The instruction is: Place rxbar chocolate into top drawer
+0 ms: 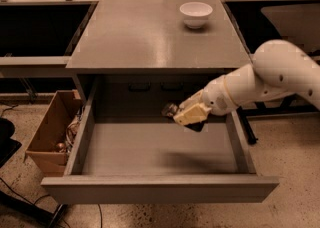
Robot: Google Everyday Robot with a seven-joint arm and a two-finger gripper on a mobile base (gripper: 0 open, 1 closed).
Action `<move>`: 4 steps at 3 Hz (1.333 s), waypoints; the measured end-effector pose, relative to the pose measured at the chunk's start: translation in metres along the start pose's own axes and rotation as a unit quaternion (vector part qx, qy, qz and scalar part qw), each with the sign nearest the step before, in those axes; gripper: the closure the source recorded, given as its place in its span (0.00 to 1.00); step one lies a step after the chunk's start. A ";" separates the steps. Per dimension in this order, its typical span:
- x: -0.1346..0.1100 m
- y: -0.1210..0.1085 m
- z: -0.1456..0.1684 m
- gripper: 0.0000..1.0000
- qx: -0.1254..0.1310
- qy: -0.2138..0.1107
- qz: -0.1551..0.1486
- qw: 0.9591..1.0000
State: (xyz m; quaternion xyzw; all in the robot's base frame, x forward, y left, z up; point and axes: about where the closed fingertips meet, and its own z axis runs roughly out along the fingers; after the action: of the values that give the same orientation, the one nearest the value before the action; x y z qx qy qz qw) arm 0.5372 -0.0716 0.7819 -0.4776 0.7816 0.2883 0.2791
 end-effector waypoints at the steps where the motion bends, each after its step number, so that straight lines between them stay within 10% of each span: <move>1: 0.063 -0.028 0.043 1.00 0.021 -0.017 0.045 0.999; 4: 0.059 -0.048 0.047 0.36 0.054 -0.035 0.050 0.997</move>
Offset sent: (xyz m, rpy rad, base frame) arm 0.0062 -0.0153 -0.0710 0.0262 0.0279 -0.0830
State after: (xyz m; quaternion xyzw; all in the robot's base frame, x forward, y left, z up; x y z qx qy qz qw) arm 0.5656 -0.0905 0.6990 -0.4120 0.8084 0.2760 0.3172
